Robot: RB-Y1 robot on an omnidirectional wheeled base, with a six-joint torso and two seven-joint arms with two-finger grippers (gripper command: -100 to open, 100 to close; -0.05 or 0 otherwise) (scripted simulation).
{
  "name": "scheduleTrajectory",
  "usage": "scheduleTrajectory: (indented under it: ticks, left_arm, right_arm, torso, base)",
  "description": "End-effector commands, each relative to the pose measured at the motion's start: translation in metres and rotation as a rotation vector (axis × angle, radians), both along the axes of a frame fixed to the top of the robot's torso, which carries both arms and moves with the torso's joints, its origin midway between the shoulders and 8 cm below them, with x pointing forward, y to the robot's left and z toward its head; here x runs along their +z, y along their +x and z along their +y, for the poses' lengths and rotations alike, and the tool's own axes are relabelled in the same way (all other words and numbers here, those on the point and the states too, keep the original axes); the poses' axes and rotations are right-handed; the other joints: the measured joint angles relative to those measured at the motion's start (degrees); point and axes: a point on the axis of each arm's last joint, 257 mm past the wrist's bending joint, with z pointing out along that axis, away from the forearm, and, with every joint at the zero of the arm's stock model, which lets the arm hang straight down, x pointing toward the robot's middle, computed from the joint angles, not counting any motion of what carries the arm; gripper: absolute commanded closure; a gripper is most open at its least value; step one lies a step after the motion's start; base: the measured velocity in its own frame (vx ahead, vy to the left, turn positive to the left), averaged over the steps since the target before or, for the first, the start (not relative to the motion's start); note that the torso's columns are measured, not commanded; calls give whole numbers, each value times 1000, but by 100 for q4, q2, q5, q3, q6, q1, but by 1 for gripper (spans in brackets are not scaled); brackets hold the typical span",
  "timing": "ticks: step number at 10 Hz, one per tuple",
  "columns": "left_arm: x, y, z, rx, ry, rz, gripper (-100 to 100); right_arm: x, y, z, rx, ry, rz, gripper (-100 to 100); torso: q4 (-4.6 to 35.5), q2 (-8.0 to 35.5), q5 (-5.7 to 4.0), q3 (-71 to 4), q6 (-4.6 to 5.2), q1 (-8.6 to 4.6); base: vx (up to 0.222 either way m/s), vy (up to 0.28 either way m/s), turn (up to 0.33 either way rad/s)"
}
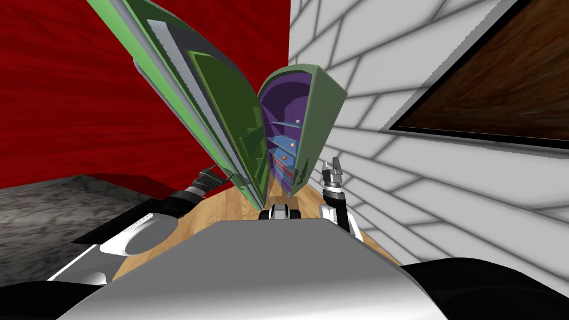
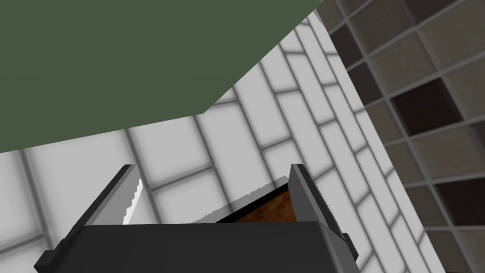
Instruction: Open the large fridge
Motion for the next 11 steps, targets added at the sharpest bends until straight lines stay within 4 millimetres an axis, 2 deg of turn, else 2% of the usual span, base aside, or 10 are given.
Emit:
scheduleTrajectory:
  ticks: [1, 6, 7, 8, 9, 11]
  left_arm:
    - [-19, 5, 1, 7, 2, 20, -100]
    - [-48, 16, -13, -9, 3, 33, -100]
    - [-39, 15, -10, -5, 6, 17, -100]
    - [-39, 15, -10, -6, 6, 16, -100]
    - [-34, 14, -9, -8, 12, 16, 100]
    - [-35, 14, -15, -21, 6, 15, 100]
  right_arm:
    - [0, 0, 0, 0, 0, 0, 0]
    - [0, 0, 0, 0, 0, 0, 0]
    - [0, 0, 0, 0, 0, 0, 0]
    - [0, 0, 0, 0, 0, 0, 0]
    - [0, 0, 0, 0, 0, 0, 0]
    - [0, 0, 0, 0, 0, 0, 0]
  torso:
    - [-6, -11, 4, -6, 3, 6]
    - [-17, -35, 8, -24, 20, 11]
    - [-16, -38, 7, -26, 12, 10]
    - [0, -17, -8, -16, -5, -8]
    - [18, 22, -20, 7, -14, -24]
    - [21, 24, -26, 9, 4, -28]
  base:
    - [-47, 42, -116]
    - [-57, 52, -136]
    - [-38, 20, -13]
    - [-16, 3, 9]
    - [90, -32, 44]
    - [3, 46, -2]
